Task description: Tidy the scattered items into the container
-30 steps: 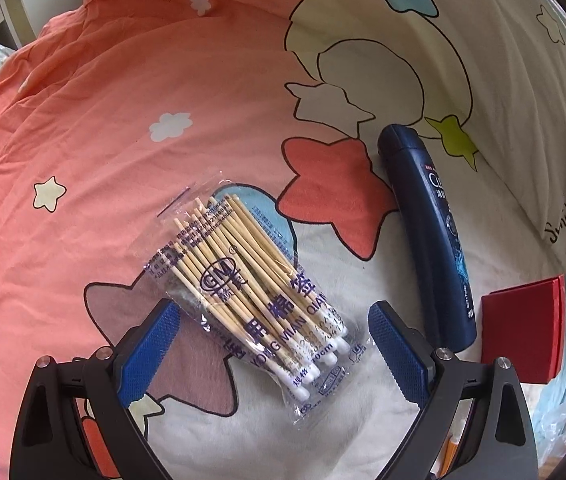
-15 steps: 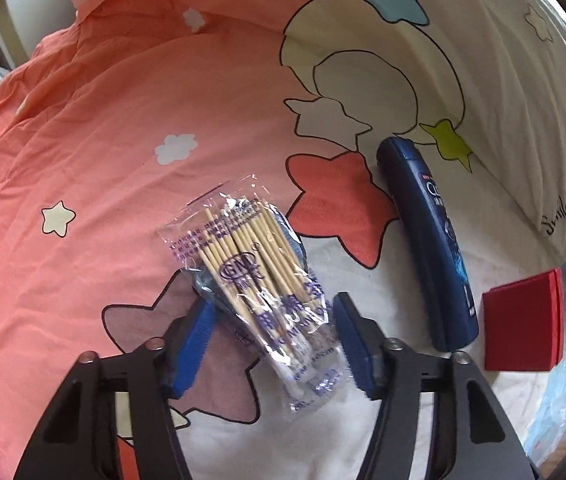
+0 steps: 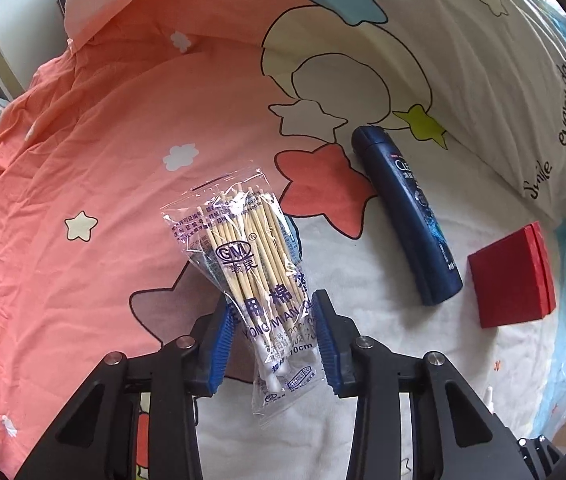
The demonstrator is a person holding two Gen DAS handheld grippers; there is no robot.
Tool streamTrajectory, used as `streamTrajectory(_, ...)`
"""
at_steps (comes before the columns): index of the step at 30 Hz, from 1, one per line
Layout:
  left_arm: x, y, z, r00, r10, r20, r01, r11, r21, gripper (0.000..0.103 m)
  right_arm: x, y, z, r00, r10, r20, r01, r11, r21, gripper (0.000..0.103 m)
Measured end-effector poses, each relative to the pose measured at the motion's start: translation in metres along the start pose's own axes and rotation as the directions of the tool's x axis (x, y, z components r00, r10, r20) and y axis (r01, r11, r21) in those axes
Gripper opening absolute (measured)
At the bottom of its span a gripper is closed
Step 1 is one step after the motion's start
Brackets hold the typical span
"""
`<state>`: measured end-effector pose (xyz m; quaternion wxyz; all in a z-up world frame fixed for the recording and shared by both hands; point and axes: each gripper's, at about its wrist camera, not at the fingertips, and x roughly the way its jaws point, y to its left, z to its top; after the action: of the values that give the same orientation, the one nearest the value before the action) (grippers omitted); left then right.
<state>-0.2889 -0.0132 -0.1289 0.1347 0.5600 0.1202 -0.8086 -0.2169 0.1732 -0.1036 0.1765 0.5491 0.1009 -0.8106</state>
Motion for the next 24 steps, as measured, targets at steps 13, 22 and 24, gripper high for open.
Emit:
streamTrajectory(13, -0.042, 0.004, -0.029, 1.0, -0.011, -0.006, 0.011, 0.998, 0.057, 0.038, -0.022, 0.005, -0.019, 1.0, -0.002, 0.016, 0.002, 1.0, 0.017, 0.017)
streamTrajectory(22, -0.065, -0.004, -0.043, 1.0, -0.022, 0.009, 0.02, 0.994, 0.11, 0.03, -0.041, 0.009, -0.031, 1.0, 0.003, 0.027, -0.004, 0.999, 0.039, 0.017)
streamTrajectory(24, -0.07, -0.005, -0.045, 0.999, -0.031, 0.012, 0.03, 0.993, 0.115, 0.03, -0.046, 0.01, -0.033, 0.999, 0.003, 0.033, -0.004, 0.999, 0.038, 0.017)
